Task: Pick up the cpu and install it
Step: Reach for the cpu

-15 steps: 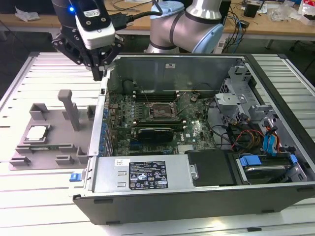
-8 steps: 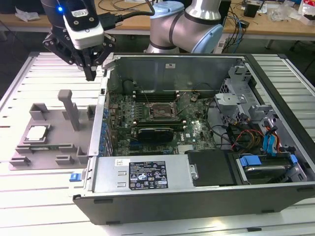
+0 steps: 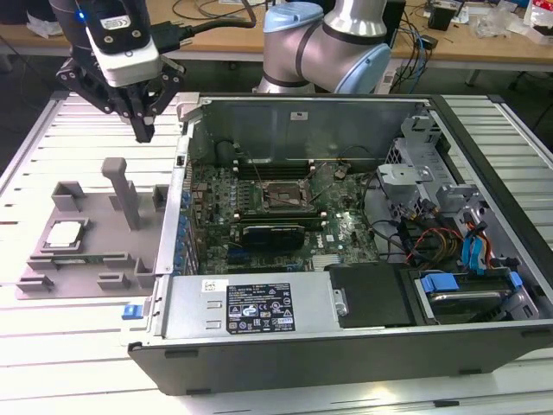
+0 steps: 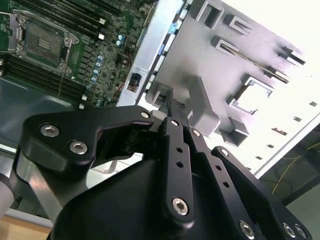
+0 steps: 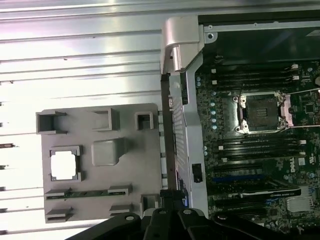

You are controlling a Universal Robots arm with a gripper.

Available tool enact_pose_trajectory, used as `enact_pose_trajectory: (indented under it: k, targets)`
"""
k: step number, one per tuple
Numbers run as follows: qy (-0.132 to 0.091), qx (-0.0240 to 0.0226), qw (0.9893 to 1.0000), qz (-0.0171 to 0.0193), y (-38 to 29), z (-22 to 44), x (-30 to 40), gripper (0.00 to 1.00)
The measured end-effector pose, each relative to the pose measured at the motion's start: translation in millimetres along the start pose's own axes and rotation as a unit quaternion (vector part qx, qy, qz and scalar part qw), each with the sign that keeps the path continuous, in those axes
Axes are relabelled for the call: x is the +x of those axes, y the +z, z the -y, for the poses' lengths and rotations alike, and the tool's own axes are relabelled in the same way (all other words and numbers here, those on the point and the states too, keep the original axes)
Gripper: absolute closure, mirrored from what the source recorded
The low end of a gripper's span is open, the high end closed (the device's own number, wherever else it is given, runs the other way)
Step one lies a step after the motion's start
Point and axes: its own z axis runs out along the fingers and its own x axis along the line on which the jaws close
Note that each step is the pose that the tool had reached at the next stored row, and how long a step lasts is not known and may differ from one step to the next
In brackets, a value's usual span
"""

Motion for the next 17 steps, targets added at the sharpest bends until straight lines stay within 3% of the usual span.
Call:
enact_pose_trajectory:
  k: [17]
  targets:
    - [0.0, 0.0, 1.0, 0.0, -0.5, 3.6, 50.1, 0.89]
